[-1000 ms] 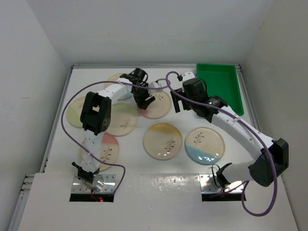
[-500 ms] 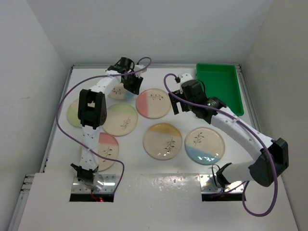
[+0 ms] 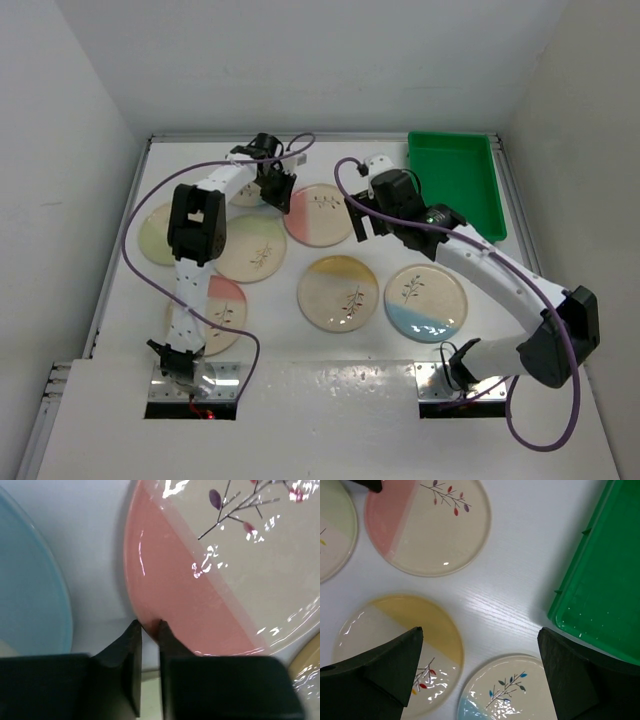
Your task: Place the plates into the plastic bin on the countertop
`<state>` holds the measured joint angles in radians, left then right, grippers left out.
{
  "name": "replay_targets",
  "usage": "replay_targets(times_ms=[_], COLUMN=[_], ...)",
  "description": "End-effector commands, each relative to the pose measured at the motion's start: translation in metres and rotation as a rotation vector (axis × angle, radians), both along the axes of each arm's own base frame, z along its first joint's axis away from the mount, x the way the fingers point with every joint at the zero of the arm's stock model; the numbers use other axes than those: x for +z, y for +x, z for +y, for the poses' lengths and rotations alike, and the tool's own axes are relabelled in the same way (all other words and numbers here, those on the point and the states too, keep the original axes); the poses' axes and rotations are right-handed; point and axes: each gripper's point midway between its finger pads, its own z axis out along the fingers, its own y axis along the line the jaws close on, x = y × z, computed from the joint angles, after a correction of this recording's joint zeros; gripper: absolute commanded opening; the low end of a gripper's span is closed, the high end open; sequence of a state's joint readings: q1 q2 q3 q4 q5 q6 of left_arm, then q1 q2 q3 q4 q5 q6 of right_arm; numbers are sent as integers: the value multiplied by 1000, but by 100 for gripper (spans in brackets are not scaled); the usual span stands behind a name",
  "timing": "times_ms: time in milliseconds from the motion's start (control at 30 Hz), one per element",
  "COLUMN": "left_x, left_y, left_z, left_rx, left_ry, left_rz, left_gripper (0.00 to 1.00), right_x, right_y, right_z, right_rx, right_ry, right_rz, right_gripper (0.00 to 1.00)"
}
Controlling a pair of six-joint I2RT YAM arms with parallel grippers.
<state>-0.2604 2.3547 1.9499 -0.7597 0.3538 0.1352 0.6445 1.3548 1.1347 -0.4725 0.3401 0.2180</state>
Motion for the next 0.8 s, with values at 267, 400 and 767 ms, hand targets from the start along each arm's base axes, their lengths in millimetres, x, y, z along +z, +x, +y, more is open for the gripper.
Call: replay_targets(times_ms=[267,400,767], left_x=[51,92,133], left_y=[30,34,14], left_z=[-42,-50,-88], left_rx=[-145,-266,-399], left_ry=[-86,-56,-59], left_rz=[-163,-306,-418], left_gripper=[0,0,0], right_x=[-31,-52,-138], right_y=[54,108,156], right_z=[25,19,24], right_rx=[159,163,184], right_ry=[352,417,475], right_rz=[287,319,463], right_gripper=[100,100,90])
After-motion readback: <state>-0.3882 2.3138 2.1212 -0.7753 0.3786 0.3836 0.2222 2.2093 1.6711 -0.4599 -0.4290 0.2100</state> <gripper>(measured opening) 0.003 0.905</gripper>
